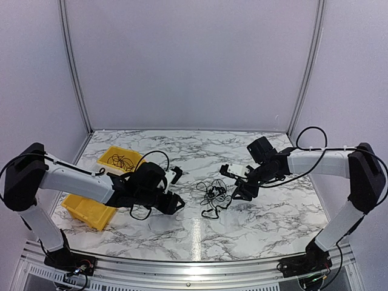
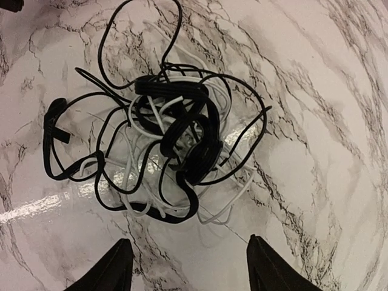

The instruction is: Untangle the cables

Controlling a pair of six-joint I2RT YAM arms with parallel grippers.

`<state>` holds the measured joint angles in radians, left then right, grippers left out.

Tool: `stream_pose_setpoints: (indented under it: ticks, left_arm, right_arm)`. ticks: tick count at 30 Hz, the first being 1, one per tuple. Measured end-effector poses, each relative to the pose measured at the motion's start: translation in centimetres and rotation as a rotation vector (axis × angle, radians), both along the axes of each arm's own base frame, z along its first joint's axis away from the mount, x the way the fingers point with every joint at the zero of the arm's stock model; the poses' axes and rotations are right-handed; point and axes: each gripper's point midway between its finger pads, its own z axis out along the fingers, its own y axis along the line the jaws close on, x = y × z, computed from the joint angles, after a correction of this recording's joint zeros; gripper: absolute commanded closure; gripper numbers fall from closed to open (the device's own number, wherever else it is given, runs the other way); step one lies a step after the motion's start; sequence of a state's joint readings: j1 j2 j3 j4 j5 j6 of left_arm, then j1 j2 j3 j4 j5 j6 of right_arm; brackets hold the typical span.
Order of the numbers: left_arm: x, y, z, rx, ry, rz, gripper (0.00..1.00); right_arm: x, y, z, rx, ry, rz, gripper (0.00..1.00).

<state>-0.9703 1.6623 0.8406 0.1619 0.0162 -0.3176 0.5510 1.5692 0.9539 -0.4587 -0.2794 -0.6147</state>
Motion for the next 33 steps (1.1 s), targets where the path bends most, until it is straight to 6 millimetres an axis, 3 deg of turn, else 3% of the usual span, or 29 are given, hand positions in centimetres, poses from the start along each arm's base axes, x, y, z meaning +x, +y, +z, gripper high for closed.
stream_pose_setpoints:
  ticks: [5, 10, 19, 23, 30, 33]
  left_arm:
    - [1.5, -3.9, 1.3, -0.152, 0.067, 0.018, 0.44]
    - [3.6, -6.0, 2.4, -0.290, 0.139, 0.091, 0.45]
    - [7.9, -6.0, -0.8, -0.379, 0.302, 0.220, 0.65]
    - [7.7, -7.1, -1.2, -0.411, 0.344, 0.192, 0.72]
    - [7.6, -8.5, -0.4, -0.466, 0.361, 0.153, 0.99]
    - [7.7, -8.6, -0.2, -0.475, 0.357, 0.153, 1.00]
  right_arm:
    - [2.3, 1.4, 0.3, 0.008, -0.008, -0.006, 0.36]
    - [4.4, 2.8, 0.9, 0.025, -0.034, -0.006, 0.35]
    - [4.8, 3.8, 0.4, 0.030, -0.026, 0.007, 0.35]
    - [4.5, 4.4, 0.4, 0.035, -0.026, 0.020, 0.35]
    - [3.8, 5.6, -0.4, 0.031, -0.011, 0.046, 0.34]
    - [3.8, 6.0, -1.6, 0.020, 0.007, 0.052, 0.34]
